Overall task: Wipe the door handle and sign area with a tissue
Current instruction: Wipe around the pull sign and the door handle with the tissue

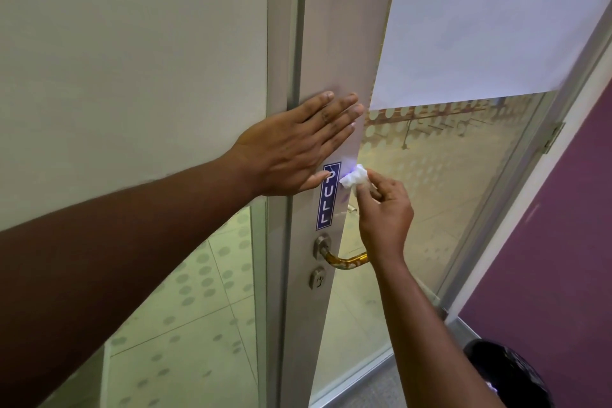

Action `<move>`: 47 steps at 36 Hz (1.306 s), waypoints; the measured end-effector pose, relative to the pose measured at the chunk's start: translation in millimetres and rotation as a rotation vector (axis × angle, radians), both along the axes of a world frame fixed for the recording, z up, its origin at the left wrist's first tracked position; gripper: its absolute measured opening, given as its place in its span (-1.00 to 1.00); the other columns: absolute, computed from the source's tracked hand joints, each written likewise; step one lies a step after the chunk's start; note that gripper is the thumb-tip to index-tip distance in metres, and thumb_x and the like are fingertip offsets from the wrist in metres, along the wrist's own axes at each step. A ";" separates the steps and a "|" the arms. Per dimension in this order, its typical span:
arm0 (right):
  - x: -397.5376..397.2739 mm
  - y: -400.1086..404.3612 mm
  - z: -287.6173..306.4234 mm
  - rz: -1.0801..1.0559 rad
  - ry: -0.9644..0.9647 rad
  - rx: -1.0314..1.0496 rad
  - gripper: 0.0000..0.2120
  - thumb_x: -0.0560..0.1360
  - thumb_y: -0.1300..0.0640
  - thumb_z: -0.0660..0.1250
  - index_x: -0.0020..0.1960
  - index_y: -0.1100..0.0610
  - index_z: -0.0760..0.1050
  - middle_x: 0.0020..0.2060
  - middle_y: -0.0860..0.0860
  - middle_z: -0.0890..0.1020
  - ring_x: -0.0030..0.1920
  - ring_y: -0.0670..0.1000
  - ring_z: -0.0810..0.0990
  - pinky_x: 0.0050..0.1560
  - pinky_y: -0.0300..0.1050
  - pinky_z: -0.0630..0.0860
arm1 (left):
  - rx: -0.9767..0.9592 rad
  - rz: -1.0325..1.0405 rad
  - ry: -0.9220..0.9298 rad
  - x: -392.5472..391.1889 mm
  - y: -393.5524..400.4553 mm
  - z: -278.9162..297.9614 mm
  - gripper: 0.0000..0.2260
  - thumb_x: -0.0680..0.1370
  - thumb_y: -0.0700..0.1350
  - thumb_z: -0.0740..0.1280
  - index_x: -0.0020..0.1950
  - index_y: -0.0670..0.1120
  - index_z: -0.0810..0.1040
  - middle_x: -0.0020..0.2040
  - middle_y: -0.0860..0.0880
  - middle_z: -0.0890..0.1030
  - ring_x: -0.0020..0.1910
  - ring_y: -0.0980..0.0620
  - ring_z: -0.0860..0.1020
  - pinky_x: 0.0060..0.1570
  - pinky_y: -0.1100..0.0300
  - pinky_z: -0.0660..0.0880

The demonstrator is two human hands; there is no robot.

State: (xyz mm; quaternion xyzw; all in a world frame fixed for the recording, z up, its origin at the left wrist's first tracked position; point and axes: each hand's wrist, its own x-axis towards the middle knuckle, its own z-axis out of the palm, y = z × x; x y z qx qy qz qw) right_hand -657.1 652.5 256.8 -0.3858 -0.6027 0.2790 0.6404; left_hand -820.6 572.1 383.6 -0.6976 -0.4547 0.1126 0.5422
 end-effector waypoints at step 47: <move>-33.1 -12.7 -29.3 -0.143 -0.088 -0.008 -0.86 0.52 0.19 0.42 0.06 0.11 0.69 -0.22 -0.07 0.62 -0.25 -0.25 0.57 -0.25 -0.53 0.43 | 0.048 -0.035 0.056 -2.5 1.9 -3.0 -0.28 0.69 0.21 -0.25 0.64 -0.33 -0.13 0.63 -0.37 -0.11 0.64 -0.30 -0.11 0.63 -0.14 -0.03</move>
